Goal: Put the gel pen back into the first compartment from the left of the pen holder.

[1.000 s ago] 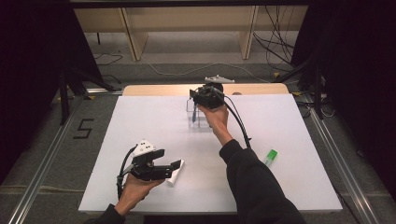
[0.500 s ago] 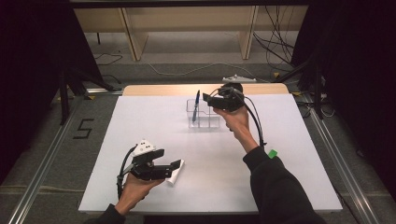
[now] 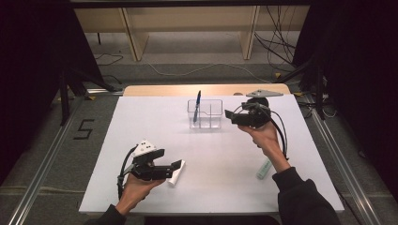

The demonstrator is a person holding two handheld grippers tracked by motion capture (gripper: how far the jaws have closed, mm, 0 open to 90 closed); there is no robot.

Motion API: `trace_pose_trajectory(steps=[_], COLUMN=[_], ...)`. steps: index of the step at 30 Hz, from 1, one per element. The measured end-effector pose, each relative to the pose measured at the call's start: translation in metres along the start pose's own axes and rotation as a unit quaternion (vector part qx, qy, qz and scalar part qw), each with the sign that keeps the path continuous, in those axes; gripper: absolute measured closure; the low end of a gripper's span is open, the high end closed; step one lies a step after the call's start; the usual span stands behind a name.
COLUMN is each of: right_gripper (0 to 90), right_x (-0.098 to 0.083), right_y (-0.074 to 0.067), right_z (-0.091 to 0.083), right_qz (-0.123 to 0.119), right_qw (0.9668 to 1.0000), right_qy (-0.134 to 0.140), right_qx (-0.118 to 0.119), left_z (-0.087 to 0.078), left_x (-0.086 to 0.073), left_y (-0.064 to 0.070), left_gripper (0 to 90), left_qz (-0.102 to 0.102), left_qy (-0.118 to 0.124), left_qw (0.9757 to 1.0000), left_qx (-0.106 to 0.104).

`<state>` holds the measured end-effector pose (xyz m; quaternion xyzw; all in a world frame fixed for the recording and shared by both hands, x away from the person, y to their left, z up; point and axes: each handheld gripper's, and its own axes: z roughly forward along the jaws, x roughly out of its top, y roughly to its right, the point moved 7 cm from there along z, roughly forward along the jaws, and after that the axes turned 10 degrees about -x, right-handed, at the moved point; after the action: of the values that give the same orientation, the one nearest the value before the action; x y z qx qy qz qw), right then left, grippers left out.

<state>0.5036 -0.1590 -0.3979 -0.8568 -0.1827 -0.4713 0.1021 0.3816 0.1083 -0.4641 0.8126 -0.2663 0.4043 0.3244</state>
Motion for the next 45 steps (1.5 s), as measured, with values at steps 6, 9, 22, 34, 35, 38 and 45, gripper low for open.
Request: trace_pose_trajectory(steps=[6, 9, 22, 34, 35, 38, 45], right_gripper=[24.1, 23.9, 18.5, 16.3, 16.2, 16.0, 15.8], right_x=[-0.031, -0.042, -0.07, -0.087, -0.089, -0.094, -0.103], right_y=[0.013, 0.019, 0.037, 0.049, 0.051, 0.053, 0.061], right_z=[-0.009, -0.012, -0.027, -0.035, -0.036, -0.037, -0.042], right_qz=[0.006, 0.024, 0.027, 0.038, 0.04, 0.043, 0.049], right_qw=[0.9998, 0.9994, 0.9965, 0.993, 0.9926, 0.9917, 0.9898], right_qy=[-0.02, -0.023, -0.064, -0.092, -0.093, -0.1, -0.108], right_qx=[-0.008, -0.011, -0.045, -0.063, -0.066, -0.069, -0.079], left_z=[0.0, 0.0, 0.0, -0.002, -0.003, -0.002, -0.002], left_x=[0.0, 0.0, 0.002, 0.002, 0.002, 0.003, 0.003], left_y=[-0.002, -0.003, -0.003, -0.003, -0.003, -0.003, -0.003], left_gripper=[17.5, 17.5, 17.1, 16.9, 16.8, 16.8, 16.7], left_qz=[-0.003, -0.002, 0.001, 0.003, 0.002, 0.002, 0.002], left_qy=[0.003, 0.003, 0.006, 0.008, 0.01, 0.01, 0.009], left_qw=[1.0, 1.0, 1.0, 0.9999, 0.9999, 0.9999, 0.9999], left_qx=[0.005, 0.007, 0.008, 0.008, 0.009, 0.009, 0.009])
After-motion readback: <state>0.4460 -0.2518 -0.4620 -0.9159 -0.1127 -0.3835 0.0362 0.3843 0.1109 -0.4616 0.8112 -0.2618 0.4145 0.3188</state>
